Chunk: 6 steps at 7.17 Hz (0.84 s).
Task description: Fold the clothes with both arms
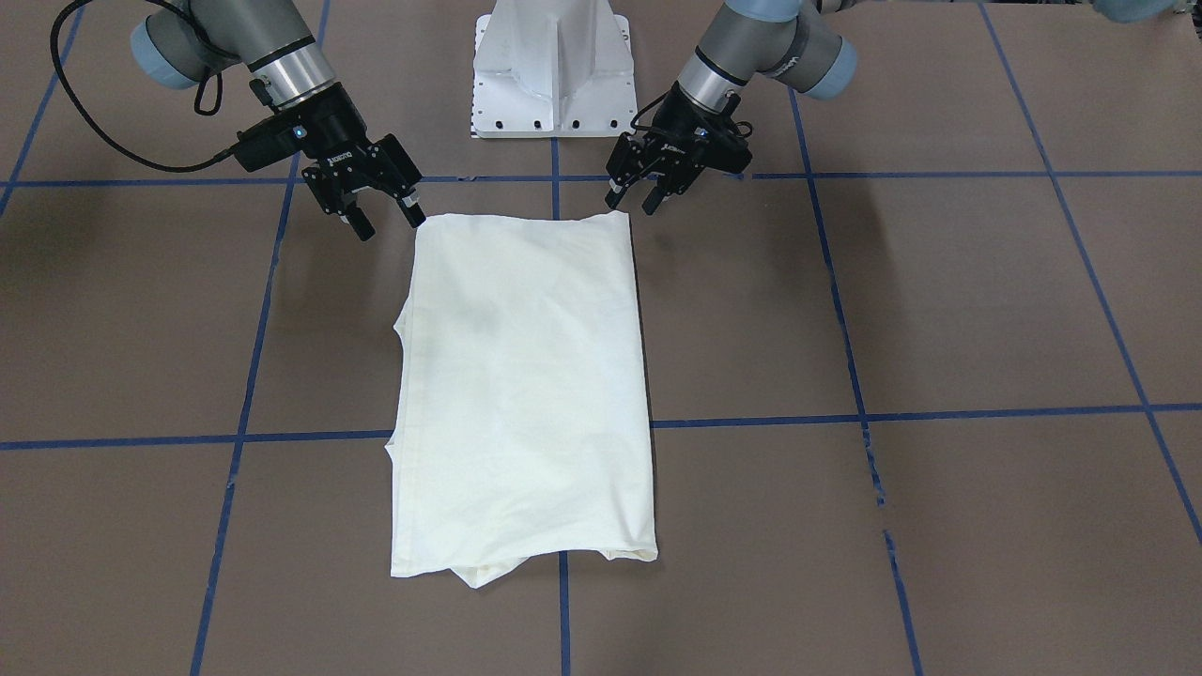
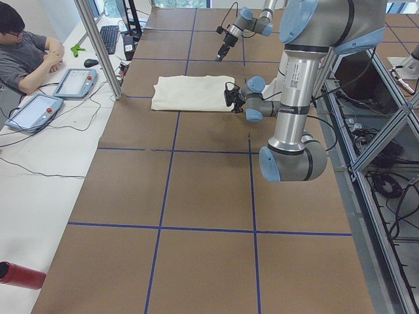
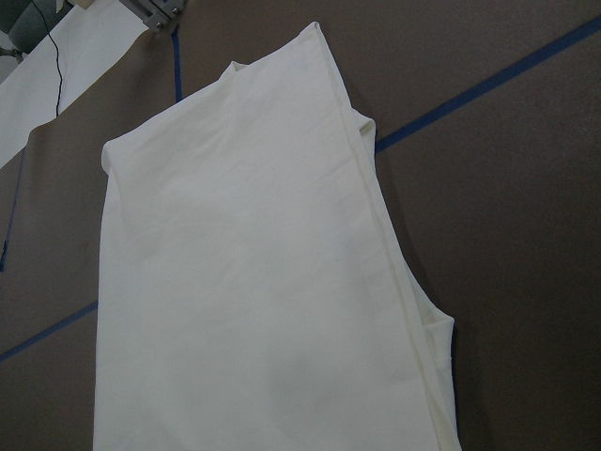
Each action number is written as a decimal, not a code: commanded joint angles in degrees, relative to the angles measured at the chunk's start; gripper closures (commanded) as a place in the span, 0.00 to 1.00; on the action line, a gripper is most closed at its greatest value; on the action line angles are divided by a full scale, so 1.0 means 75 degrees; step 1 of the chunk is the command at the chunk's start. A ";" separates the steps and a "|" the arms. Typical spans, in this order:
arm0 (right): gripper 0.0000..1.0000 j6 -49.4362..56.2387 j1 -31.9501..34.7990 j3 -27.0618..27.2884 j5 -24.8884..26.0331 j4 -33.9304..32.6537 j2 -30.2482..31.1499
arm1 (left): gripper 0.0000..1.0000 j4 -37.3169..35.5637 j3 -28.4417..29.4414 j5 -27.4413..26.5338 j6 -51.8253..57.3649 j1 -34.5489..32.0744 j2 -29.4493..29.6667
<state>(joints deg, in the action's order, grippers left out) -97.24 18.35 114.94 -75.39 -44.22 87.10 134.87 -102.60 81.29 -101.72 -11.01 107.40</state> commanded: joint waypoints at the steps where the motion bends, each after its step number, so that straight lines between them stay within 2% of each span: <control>1: 0.00 -0.0008 -0.0010 0.0002 0.0009 0.0002 0.0000 | 0.36 0.0017 0.0063 0.0012 -0.0125 -0.0009 0.0105; 6: 0.00 -0.0090 -0.0010 -0.0009 0.0033 0.0002 0.0011 | 0.36 -0.0228 0.0133 0.0036 -0.0090 0.0015 0.0093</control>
<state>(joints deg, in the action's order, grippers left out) -97.87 18.28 114.89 -75.18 -44.21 87.12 133.81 -101.58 81.52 -102.41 -10.94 107.82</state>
